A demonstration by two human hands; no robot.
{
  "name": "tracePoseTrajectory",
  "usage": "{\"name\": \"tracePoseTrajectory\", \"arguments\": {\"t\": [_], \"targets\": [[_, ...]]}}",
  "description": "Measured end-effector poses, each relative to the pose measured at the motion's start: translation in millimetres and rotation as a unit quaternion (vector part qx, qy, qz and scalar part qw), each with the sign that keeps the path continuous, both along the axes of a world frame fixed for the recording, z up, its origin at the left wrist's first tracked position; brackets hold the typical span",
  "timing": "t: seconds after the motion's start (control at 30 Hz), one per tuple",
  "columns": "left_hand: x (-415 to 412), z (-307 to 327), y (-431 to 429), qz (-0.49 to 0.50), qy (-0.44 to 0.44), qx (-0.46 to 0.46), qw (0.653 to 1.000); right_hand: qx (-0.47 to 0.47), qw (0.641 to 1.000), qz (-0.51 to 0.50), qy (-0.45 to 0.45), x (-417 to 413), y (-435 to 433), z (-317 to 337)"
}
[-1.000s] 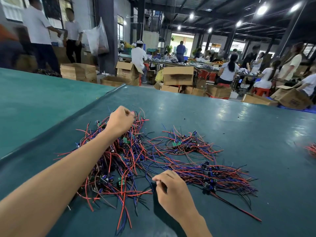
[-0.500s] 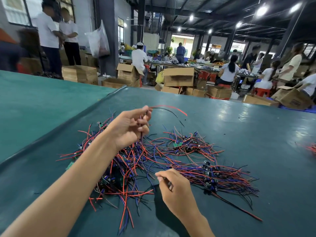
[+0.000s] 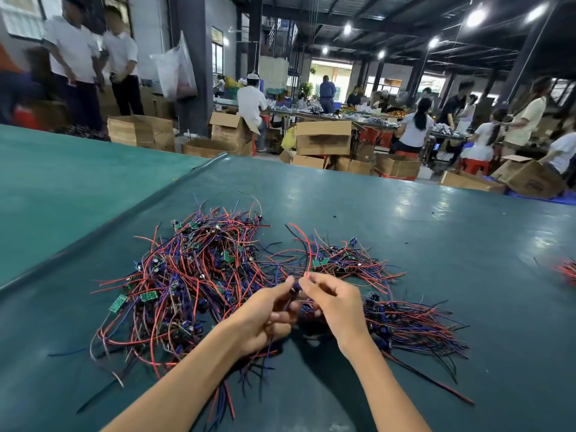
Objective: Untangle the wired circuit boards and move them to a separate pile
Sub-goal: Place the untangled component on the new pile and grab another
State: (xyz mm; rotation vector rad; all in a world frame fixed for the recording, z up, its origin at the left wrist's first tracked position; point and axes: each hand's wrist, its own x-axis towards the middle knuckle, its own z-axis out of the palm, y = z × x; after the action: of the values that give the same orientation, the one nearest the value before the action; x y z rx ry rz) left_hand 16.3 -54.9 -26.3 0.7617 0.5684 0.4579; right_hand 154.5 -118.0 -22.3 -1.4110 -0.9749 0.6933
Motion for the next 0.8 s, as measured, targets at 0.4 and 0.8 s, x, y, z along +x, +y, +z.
{"name": "tracePoseTrajectory", "arguments": {"t": [0.4, 0.8], "targets": [[-7, -13, -12, -0.029, -0.022, 0.198, 0.98, 0.002, 0.999, 0.025, 0.035, 2, -15, -11], [-5, -16, -10, 0.016, -0.043, 0.187, 0.981, -0.082, 0.993, 0.04, 0.08, 18, 0, 19]]}}
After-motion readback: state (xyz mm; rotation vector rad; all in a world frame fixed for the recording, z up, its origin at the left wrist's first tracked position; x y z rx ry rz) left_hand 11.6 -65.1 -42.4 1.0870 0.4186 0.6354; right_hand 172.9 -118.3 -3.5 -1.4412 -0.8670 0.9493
